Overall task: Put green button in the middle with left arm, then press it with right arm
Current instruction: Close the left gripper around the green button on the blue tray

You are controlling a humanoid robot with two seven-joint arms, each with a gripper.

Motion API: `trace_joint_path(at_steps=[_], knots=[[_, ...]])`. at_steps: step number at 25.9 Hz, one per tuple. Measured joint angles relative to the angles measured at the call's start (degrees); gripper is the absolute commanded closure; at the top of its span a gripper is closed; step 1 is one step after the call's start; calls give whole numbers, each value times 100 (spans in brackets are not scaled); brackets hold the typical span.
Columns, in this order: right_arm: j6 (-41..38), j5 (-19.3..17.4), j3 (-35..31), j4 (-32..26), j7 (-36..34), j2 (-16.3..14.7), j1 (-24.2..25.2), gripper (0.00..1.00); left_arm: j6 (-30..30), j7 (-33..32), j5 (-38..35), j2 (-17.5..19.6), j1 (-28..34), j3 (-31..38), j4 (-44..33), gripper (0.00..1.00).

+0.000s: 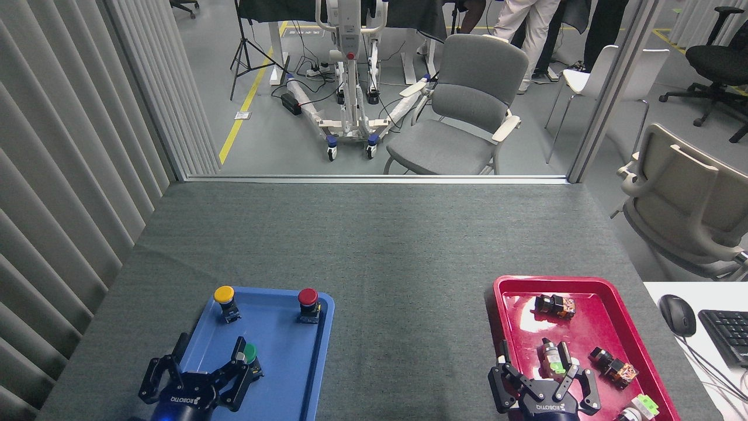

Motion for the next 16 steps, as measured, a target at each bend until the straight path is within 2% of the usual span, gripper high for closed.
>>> trace_joint_path(at_steps=[16], knots=[[-2, 2, 0, 0, 0, 8, 1, 1, 61, -3, 20, -21, 48, 2, 14, 0]])
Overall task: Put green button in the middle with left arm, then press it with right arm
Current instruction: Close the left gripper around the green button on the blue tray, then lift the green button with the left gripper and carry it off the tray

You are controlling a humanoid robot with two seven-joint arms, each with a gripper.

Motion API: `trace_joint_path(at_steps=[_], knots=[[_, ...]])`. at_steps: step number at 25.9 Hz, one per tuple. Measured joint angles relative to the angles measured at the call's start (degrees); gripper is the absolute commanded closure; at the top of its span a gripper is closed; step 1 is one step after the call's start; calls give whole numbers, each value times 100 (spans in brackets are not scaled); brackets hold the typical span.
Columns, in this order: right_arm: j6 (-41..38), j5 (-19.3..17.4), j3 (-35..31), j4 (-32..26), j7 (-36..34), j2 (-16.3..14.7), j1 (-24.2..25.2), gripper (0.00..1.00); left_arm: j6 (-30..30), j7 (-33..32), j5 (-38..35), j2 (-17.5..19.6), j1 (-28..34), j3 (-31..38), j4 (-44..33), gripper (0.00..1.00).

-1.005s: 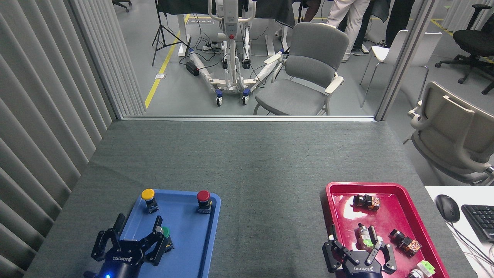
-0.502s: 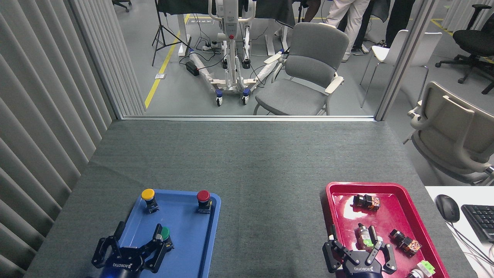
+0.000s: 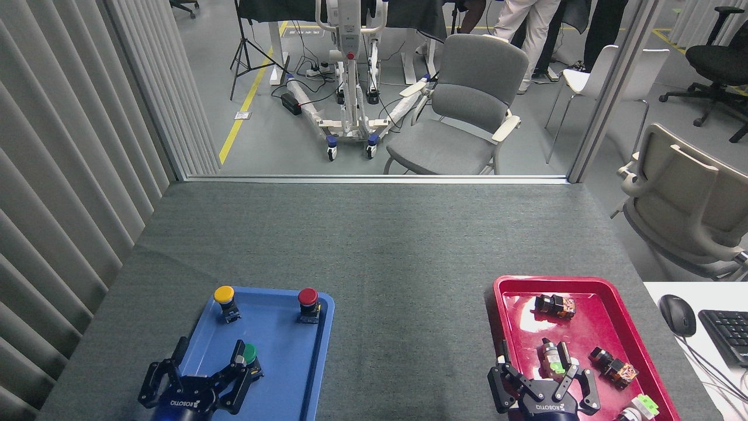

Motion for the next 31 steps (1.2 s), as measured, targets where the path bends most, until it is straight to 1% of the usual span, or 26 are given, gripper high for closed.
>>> trace_joint_path(at_steps=[20, 22, 26, 31], knots=[[-2, 2, 9, 17, -1, -8, 1, 1, 40, -16, 26, -3, 113, 60, 25, 0], [-2, 1, 9, 18, -1, -8, 2, 1, 175, -71, 28, -38, 114, 41, 30, 0], [2, 1, 9, 18, -5, -7, 1, 1, 575, -422, -6, -155, 83, -159, 123, 0], [4, 7, 9, 25, -8, 3, 2, 1, 1019, -591, -47, -209, 4, -339, 567, 0]])
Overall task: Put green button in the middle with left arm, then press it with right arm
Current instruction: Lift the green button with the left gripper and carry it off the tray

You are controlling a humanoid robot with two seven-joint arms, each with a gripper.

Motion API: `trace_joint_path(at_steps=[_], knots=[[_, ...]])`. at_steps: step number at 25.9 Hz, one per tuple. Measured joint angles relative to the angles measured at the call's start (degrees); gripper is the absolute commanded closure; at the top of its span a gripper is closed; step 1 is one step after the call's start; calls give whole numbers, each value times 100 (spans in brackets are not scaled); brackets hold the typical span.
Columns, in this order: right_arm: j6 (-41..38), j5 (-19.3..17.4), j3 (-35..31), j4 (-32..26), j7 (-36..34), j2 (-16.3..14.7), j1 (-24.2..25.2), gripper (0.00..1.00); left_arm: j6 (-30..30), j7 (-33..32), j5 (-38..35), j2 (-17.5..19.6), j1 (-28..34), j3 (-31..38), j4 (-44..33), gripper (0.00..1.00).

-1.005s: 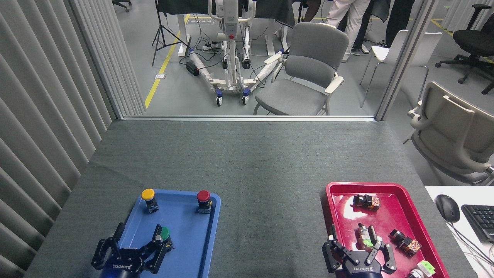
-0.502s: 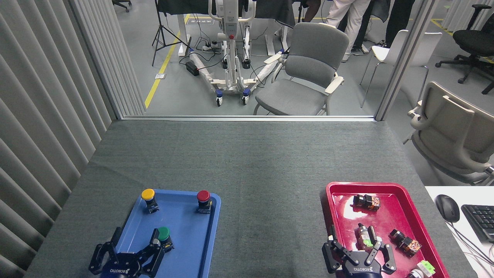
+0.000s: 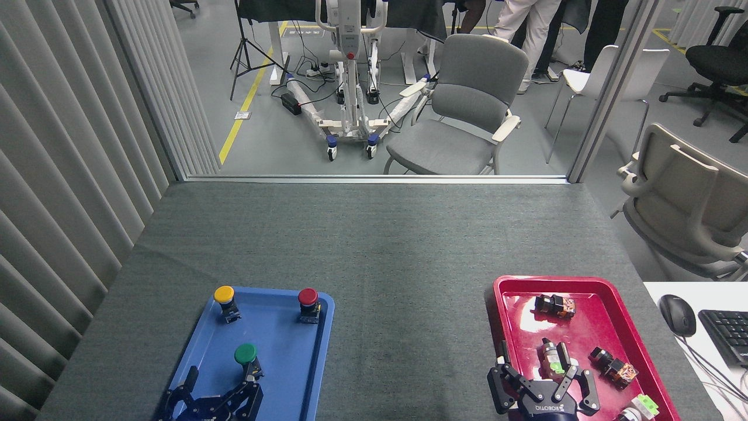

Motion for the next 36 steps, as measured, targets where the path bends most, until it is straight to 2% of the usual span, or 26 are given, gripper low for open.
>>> trace_joint_path(at_steps=[15, 16, 20, 22, 27, 28, 36], knots=[[5, 24, 0, 2, -1, 8, 0, 1, 423, 305, -17, -30, -621, -379, 1116, 1], [5, 26, 0, 2, -1, 7, 0, 1, 444, 321, -17, -30, -663, -401, 1151, 4], [7, 29, 0, 2, -2, 3, 0, 1, 531, 391, -5, -31, -775, -436, 1309, 38], [10, 29, 0, 2, -2, -3, 0, 1, 548, 440, -1, -31, -819, -439, 1389, 45], [13, 30, 0, 2, -8, -10, 0, 1, 482, 771, 9, -10, -857, -461, 1488, 96], [14, 30, 0, 2, -8, -10, 0, 1, 414, 852, 9, 0, -849, -480, 1492, 100], [14, 30, 0, 2, -9, -11, 0, 1, -169, 1035, 12, 55, -757, -583, 1354, 100]])
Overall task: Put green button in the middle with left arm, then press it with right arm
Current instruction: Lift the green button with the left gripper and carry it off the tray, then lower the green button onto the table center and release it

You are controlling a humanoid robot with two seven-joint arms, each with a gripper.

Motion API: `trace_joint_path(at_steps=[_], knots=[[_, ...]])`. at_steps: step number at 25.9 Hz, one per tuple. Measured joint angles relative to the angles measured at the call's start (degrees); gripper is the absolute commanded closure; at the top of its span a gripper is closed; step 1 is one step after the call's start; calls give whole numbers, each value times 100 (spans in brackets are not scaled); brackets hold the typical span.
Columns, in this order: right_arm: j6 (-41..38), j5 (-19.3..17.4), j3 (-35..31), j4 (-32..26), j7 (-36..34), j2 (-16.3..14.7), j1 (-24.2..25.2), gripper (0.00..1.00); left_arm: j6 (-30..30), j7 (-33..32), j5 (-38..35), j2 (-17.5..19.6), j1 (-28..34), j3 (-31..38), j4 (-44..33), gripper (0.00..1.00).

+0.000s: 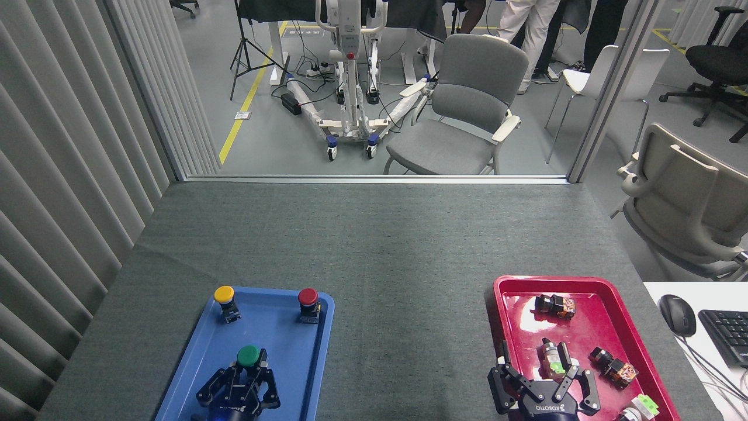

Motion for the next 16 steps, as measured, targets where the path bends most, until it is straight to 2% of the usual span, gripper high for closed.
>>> trace_joint_path(at_steps=[5, 7, 13, 16], knots=[[0, 7, 0, 0, 0, 5, 1, 1, -460, 67, 6, -102, -382, -609, -164, 100], [0, 8, 0, 0, 0, 7, 1, 1, -481, 69, 11, -174, -694, -1021, 138, 100], [0, 9, 2, 0, -1, 9, 1, 1, -190, 370, -13, -662, -1768, -2006, 1771, 100], [0, 9, 3, 8, -1, 9, 0, 1, -177, 446, -7, -760, -2067, -2465, 2187, 100]])
